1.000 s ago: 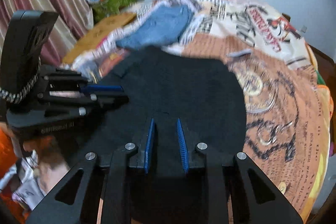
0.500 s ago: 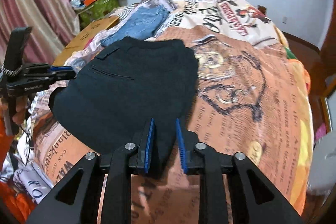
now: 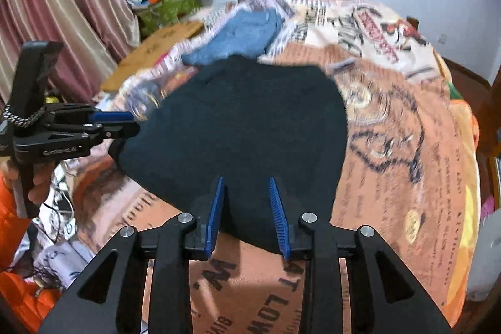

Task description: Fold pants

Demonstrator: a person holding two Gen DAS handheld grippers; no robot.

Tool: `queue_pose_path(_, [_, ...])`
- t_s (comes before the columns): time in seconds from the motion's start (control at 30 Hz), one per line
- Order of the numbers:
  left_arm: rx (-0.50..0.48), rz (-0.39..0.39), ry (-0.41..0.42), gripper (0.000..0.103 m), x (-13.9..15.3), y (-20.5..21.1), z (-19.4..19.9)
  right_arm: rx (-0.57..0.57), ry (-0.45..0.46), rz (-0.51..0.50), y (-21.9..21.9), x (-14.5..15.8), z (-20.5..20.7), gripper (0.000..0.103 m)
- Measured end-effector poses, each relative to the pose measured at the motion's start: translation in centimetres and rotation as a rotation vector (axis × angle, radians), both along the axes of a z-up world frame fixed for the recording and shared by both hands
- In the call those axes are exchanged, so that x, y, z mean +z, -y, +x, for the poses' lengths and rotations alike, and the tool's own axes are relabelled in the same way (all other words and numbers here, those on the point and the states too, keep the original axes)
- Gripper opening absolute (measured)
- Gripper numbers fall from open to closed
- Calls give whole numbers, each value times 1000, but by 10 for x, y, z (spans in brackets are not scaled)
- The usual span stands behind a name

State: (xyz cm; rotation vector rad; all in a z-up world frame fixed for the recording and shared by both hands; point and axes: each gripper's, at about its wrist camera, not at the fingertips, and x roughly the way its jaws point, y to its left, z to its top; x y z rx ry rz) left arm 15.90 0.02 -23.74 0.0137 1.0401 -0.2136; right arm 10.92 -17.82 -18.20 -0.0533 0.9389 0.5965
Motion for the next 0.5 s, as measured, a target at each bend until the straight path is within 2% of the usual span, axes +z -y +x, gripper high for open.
queue_pose_path(0.03, [17,-12,1,48,-2,-6,-2,-1,4,3,1,0,-1,27])
queue_pose_path(0.13, [38,-59,-5,48,-2,-19,-8,-15,2,16,7,1,-4,27])
queue_pose_path(0.37, [46,-22,-1,51,0,-24,-18,-73,11,13,30,5,-13,27])
queue_pose_path(0.5, [60,-19,-7,51,-2,-34,-21,-139,-6,-30,46,2,-14,27])
